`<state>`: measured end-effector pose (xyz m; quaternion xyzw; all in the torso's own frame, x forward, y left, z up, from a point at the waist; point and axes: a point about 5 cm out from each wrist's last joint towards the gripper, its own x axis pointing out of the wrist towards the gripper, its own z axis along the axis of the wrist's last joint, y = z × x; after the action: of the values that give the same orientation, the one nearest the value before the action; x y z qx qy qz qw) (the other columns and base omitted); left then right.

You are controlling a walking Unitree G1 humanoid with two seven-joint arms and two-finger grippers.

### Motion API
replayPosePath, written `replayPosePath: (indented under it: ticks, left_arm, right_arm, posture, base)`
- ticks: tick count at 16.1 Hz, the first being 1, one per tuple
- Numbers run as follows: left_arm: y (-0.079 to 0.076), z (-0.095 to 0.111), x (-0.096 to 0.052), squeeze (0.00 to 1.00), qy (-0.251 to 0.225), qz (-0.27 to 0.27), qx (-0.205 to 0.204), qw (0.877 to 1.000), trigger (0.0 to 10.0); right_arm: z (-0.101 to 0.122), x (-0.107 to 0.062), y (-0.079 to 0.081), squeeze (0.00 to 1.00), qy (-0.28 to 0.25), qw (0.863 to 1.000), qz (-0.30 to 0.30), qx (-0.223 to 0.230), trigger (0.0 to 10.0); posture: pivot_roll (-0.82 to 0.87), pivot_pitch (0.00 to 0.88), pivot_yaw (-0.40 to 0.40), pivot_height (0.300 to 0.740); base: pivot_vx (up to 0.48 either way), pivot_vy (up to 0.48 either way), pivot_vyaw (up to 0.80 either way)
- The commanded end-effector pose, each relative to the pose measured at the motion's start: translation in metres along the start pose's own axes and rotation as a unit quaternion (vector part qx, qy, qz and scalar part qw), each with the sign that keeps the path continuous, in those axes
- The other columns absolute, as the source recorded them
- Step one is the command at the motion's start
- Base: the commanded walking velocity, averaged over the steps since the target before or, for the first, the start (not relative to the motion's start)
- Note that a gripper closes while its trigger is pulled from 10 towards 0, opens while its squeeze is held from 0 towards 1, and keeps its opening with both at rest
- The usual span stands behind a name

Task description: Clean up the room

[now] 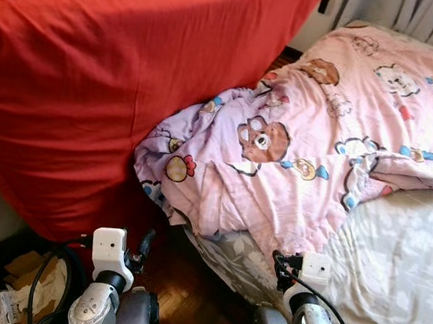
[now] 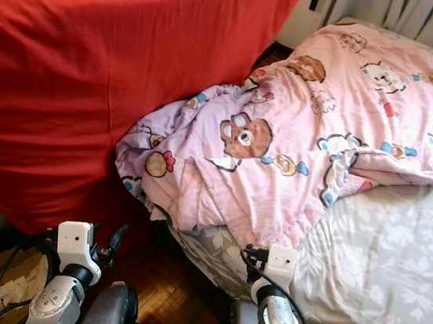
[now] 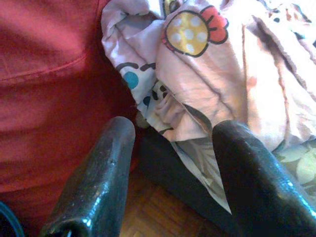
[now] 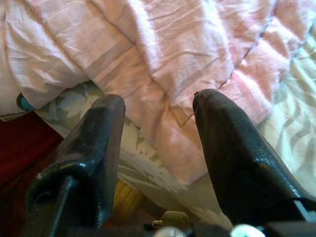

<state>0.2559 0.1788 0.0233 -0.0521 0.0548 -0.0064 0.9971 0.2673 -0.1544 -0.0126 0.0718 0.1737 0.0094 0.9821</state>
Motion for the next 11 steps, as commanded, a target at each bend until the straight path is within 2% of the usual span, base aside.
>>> replayPosePath:
  ticks: [1, 4, 6, 7, 8, 9, 11]
  left_arm:
    - [0.003, -0.002, -0.003, 0.00, 0.006, 0.006, 0.003, 1.000, 10.0]
    - [0.003, -0.002, -0.002, 0.00, 0.006, 0.007, 0.006, 1.000, 10.0]
    - [0.002, -0.002, -0.003, 0.00, 0.006, 0.007, 0.005, 1.000, 10.0]
    - [0.003, -0.001, -0.004, 0.00, 0.006, 0.006, 0.007, 1.000, 10.0]
    - [0.003, -0.001, -0.005, 0.00, 0.005, 0.006, 0.009, 1.000, 10.0]
    - [0.004, 0.000, -0.006, 0.00, 0.004, 0.006, 0.010, 1.000, 10.0]
    - [0.009, 0.000, -0.010, 0.00, 0.005, 0.006, 0.015, 1.000, 10.0]
  right_arm:
    - [-0.008, -0.003, -0.001, 0.00, 0.015, 1.000, -0.001, 0.003, 10.0]
    - [-0.010, -0.003, -0.003, 0.00, 0.024, 0.999, -0.013, 0.021, 10.0]
    - [-0.009, -0.001, -0.011, 0.00, 0.033, 0.996, -0.052, 0.063, 10.0]
    - [-0.010, 0.001, -0.021, 0.00, 0.048, 0.985, -0.095, 0.132, 10.0]
    - [-0.010, 0.001, -0.025, 0.55, 0.053, 0.980, -0.110, 0.158, 10.0]
    - [-0.010, 0.001, -0.026, 1.00, 0.055, 0.977, -0.115, 0.171, 10.0]
    - [-0.009, 0.004, -0.030, 1.00, 0.071, 0.970, -0.128, 0.192, 10.0]
  posture:
    - [-0.01, 0.188, 0.015, 0.613]
    - [-0.01, 0.192, 0.018, 0.613]
    - [0.00, 0.205, 0.025, 0.613]
    - [0.01, 0.214, 0.030, 0.613]
    - [0.02, 0.221, 0.034, 0.613]
    - [0.03, 0.227, 0.038, 0.613]
    - [0.05, 0.244, 0.050, 0.613]
  base:
    - [0.000, 0.000, 0.00]
    - [0.000, 0.000, 0.00]
    - [0.000, 0.000, 0.00]
    - [0.000, 0.000, 0.00]
    - [0.000, 0.000, 0.00]
    - [0.000, 0.000, 0.00]
    - [0.000, 0.000, 0.00]
